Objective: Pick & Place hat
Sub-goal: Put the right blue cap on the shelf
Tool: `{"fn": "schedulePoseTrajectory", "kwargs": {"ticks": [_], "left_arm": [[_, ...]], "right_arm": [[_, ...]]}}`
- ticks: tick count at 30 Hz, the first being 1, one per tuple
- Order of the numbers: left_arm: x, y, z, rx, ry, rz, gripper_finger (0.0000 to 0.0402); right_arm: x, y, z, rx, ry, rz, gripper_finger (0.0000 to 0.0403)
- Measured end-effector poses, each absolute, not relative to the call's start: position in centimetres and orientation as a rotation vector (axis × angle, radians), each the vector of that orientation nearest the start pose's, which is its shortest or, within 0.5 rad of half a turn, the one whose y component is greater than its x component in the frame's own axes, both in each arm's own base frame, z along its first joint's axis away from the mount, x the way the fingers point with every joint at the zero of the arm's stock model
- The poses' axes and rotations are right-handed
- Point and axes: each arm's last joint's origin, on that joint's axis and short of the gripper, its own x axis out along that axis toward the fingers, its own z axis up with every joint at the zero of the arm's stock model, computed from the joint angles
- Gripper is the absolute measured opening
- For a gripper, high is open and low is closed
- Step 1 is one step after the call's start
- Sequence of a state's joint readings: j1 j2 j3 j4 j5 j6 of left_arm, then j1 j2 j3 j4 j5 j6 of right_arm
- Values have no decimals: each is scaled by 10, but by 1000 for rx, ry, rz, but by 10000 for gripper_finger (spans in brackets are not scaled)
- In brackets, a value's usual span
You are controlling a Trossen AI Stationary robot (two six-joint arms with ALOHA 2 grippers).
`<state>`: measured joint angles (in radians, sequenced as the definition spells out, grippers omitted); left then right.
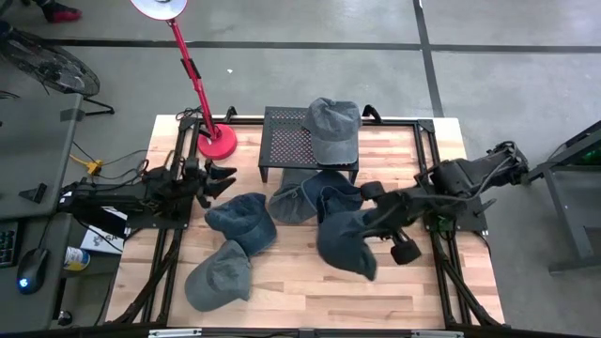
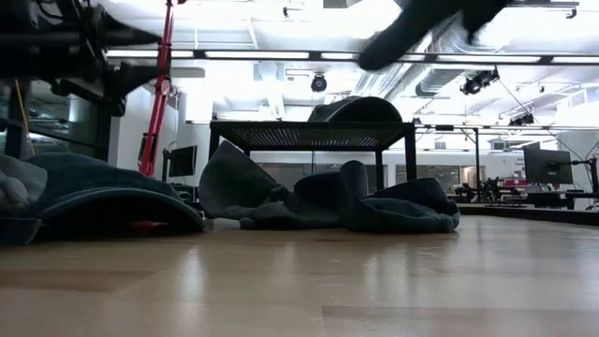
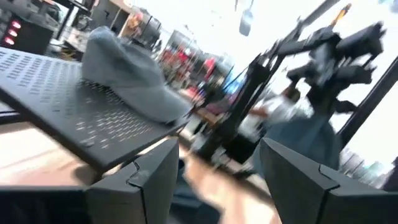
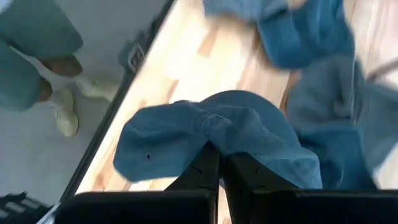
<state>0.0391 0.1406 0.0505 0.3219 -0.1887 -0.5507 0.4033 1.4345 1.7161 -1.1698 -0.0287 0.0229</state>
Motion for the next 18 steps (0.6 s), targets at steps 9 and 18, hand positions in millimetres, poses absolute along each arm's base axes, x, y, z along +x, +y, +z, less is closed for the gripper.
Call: {"fn": "schedulePoseTrajectory", "kwargs": {"ticks": [9,18], "left_arm": [[103,4,217,-743,-374,-90,221],[133,-1,276,-703,-245,-279,221]], "right_arm": [[277,87,421,-255,658,541,0],[326,73,397,-308,572,697,0]]}}
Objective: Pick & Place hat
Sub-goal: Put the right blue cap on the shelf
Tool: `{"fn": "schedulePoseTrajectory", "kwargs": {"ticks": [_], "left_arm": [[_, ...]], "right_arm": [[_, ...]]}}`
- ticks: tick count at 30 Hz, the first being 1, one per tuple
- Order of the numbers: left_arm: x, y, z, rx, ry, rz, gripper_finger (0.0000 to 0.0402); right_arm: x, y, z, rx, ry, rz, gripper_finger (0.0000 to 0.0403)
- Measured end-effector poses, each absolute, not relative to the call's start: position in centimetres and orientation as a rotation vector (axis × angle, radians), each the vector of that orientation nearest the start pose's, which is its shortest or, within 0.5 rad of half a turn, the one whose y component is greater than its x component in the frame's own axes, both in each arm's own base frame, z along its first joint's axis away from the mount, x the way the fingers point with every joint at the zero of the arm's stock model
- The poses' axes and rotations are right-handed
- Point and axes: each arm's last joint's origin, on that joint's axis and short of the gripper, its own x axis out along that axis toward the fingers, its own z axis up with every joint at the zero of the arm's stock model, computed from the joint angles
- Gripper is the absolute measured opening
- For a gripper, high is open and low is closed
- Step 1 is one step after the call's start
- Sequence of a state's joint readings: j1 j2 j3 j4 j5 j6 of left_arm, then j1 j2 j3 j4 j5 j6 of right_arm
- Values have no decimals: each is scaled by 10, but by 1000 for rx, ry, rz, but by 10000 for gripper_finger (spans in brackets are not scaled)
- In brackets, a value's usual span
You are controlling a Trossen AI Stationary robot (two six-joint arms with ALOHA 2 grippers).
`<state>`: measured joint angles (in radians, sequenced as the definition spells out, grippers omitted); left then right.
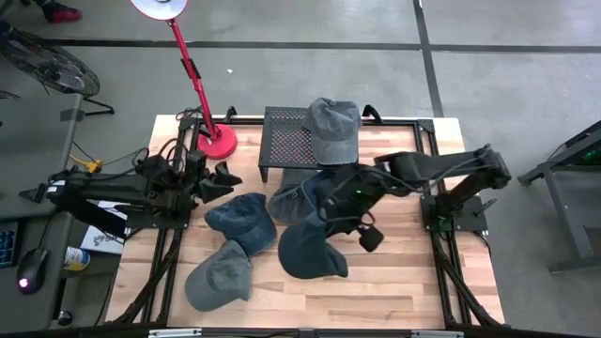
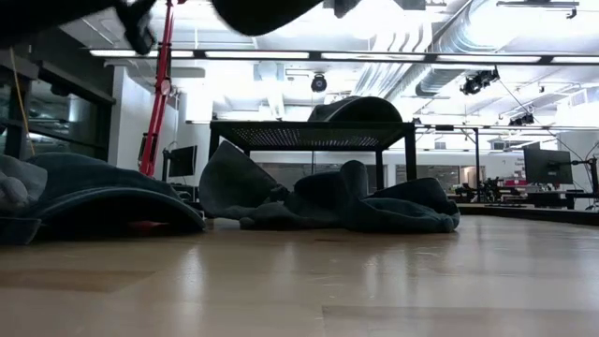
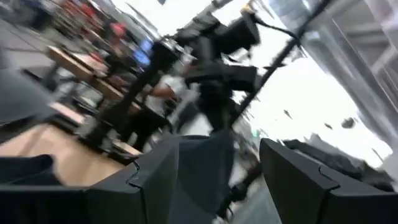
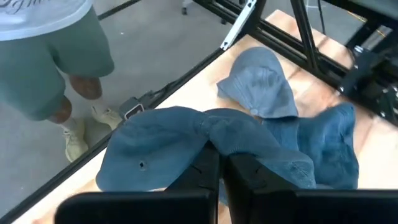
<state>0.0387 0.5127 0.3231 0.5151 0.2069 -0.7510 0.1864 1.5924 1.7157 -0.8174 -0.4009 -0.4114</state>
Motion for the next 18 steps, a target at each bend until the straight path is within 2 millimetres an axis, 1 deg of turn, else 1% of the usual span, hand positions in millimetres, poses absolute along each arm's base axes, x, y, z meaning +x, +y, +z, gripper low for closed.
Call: {"fn": "schedulePoseTrajectory", "kwargs": {"ticks": [2,5,9,15,18], "left_arm": [[146,-2,292,-675,-193,-331,221],[169,-4,309,-637,-85,-409,221],[200,-6,331,-556,22,-493,221],[248,-7,357,-444,107,-574,221],[269,-7,364,-414,148,-611,220]], "right_arm": [[334,71,393,-321,547,722,0],[342,69,392,-320,494,759,0],[347,70,395,-328,414,811,0],[349,71,399,-346,348,833,0],[349,71,400,-350,339,834,0]]}}
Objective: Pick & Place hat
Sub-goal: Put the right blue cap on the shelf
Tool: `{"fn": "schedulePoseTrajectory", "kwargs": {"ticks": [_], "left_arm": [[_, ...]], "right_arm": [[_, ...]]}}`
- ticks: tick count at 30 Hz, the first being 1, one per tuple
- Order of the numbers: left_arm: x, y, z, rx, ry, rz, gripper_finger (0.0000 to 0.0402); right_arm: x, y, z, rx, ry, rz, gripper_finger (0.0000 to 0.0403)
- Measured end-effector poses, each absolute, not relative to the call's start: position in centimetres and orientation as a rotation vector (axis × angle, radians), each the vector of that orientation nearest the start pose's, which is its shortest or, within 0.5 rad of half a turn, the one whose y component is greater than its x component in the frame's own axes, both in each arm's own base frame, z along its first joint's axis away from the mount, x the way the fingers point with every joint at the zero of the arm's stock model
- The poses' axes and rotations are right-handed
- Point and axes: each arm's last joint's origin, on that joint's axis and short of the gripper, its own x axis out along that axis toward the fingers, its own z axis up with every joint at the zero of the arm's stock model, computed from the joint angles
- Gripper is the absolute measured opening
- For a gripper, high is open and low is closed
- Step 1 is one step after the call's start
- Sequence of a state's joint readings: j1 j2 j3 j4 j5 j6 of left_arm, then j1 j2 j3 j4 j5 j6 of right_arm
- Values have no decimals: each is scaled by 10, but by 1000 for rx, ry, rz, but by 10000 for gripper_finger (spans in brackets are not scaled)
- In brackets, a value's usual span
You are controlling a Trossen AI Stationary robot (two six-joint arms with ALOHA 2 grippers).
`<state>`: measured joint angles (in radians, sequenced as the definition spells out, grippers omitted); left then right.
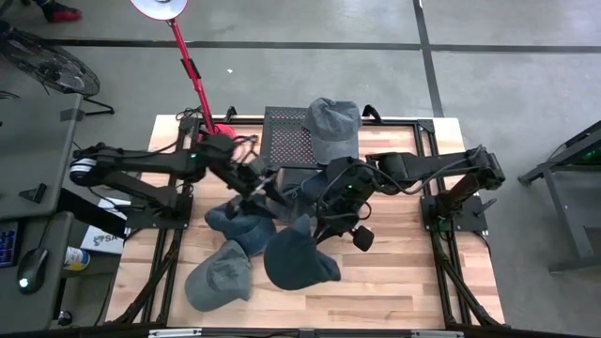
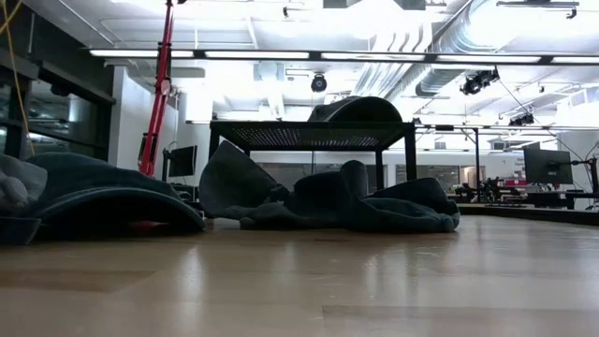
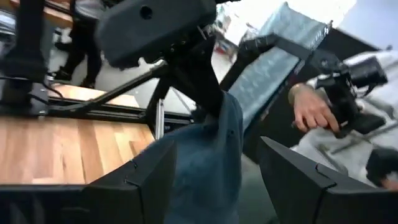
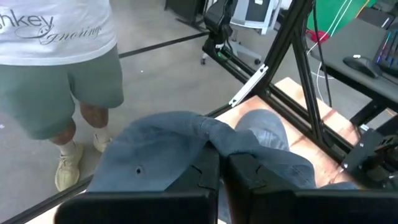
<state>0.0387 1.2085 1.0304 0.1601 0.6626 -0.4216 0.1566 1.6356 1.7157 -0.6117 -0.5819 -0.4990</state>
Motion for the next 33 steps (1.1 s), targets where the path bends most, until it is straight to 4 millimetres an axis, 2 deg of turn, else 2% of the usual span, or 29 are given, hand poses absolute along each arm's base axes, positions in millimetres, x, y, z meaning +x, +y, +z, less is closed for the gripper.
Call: {"fn": "schedulePoseTrajectory", "kwargs": {"ticks": [4,11,19,33], "left_arm": [[291,-9,369,-381,201,-704,220],[304,-14,368,-332,209,-784,220],[310,-15,366,-276,175,-686,220],[309,-23,362,-269,203,-687,219]], "right_arm": [[349,71,400,-352,342,830,0],[348,70,401,-358,340,814,0],[349,68,402,-372,324,793,0],[355,54,407,-386,281,721,0]]}}
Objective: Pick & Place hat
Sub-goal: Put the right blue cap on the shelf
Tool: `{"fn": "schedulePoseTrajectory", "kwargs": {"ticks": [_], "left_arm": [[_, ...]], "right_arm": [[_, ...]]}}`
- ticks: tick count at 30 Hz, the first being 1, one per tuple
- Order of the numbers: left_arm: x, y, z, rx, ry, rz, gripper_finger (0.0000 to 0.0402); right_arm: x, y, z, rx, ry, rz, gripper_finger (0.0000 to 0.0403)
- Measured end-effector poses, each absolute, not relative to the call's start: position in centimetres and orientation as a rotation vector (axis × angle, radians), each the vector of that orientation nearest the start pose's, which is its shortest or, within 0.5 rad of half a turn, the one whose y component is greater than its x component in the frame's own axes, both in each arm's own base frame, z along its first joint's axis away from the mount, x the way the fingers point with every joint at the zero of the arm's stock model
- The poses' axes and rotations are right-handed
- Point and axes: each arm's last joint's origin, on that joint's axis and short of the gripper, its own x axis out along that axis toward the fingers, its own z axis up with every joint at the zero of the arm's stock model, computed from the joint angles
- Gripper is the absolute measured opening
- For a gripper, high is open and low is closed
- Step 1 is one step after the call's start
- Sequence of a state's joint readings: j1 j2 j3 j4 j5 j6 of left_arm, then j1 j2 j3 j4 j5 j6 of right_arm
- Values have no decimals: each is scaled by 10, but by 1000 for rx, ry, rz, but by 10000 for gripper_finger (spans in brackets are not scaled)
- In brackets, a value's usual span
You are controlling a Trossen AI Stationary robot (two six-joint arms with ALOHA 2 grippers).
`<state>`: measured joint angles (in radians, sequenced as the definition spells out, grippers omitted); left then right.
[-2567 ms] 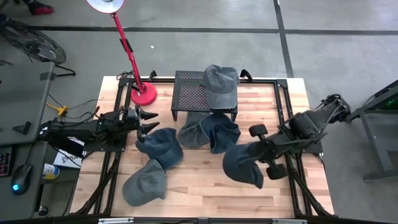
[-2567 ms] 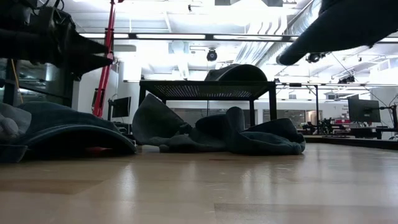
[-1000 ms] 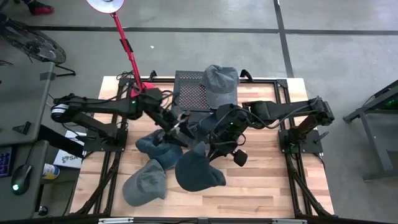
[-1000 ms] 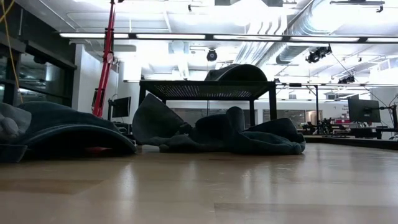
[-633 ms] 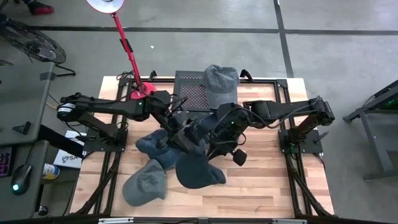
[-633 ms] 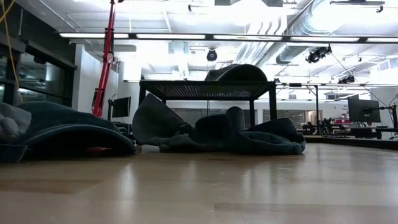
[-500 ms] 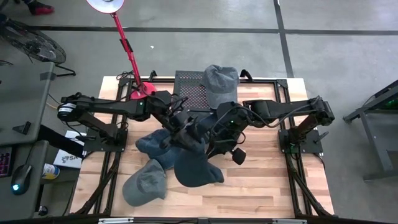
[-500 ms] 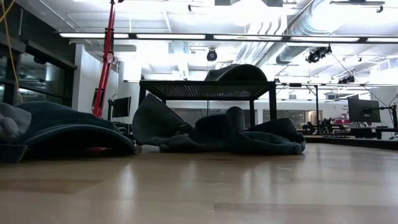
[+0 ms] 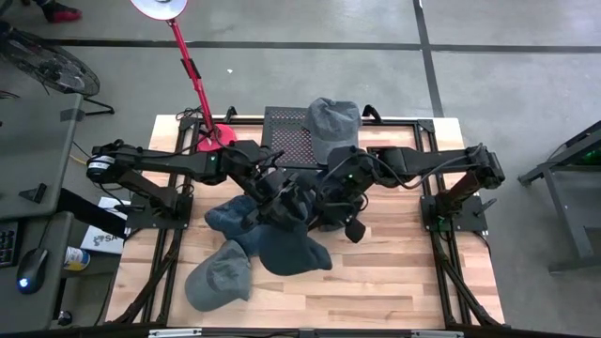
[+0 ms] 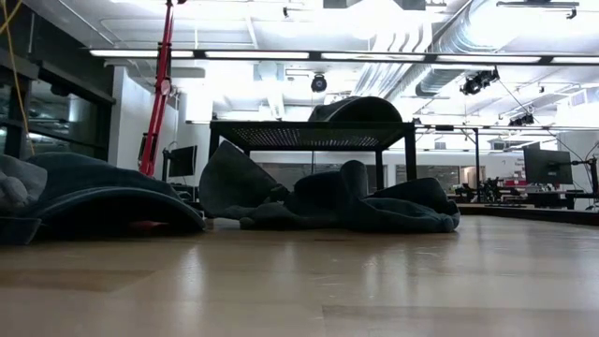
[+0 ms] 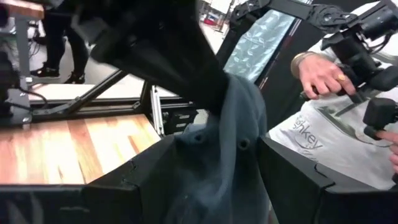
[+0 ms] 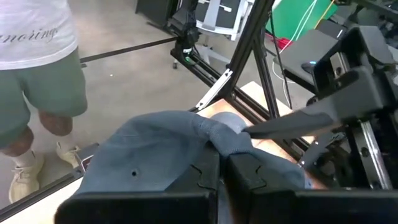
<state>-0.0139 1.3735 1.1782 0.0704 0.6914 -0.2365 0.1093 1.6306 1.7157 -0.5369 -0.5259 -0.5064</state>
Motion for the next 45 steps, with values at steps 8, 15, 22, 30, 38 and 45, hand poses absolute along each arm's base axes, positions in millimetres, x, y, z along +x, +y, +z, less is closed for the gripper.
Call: {"fn": "schedulePoseTrajectory", "kwargs": {"ticks": [8,15,22,30,38,45], "left_arm": [[308,-23,356,-296,275,-674,117],[308,-23,356,-291,274,-683,15],[308,-23,356,-294,275,-686,5],[308,-20,363,-303,302,-579,2],[294,-9,411,-200,367,-173,1],[278,9,445,-190,259,48,1]], "right_arm": [[354,53,406,-384,305,697,0],[354,52,405,-335,336,664,0],[350,49,412,-163,389,500,40],[323,41,438,16,375,359,142],[288,35,460,26,346,125,196],[268,36,468,-5,342,2,199]]}}
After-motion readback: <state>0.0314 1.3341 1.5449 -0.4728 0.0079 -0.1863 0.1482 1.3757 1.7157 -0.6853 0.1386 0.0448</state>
